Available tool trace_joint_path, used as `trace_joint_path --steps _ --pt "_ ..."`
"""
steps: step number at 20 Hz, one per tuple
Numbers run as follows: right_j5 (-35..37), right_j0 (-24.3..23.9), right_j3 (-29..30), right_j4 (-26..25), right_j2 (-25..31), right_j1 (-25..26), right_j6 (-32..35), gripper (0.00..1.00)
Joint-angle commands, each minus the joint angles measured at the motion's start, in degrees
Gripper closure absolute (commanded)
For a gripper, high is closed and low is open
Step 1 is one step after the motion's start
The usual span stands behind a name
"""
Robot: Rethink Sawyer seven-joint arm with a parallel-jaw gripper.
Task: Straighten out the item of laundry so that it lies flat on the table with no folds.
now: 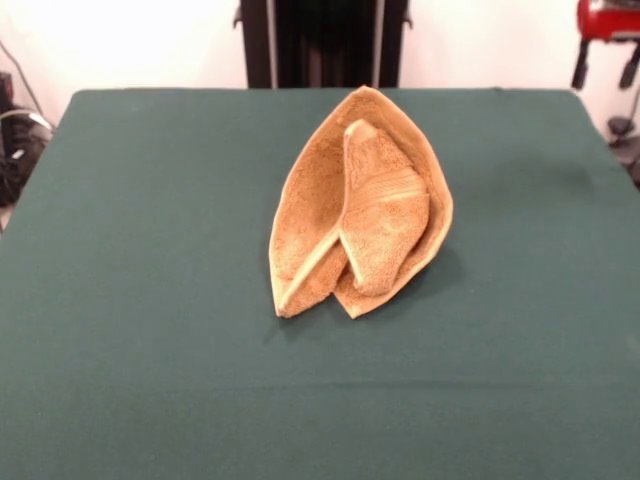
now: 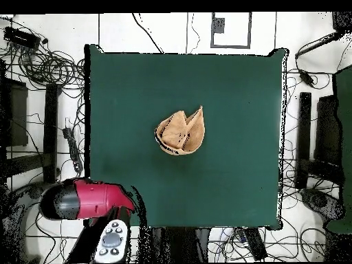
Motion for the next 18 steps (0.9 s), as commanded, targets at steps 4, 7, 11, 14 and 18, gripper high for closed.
trace_joint_path --steps 4,7,11,14,18 --pt "-9.58 -0.49 2.18 3.43 3.22 5.03 14.47 0.00" --pt "-9.11 -5.06 8.96 0.28 2.95 -0.74 10.99 0.00" --pt "-0.63 -8.07 13.38 -2.16 -0.37 -10.14 6.36 0.00" --pt "7.85 -7.69 12.18 -4.32 -3.53 -16.12 5.04 0.00" --pt "11.35 -12.26 11.19 -6.85 -1.43 -18.41 0.78 0.00"
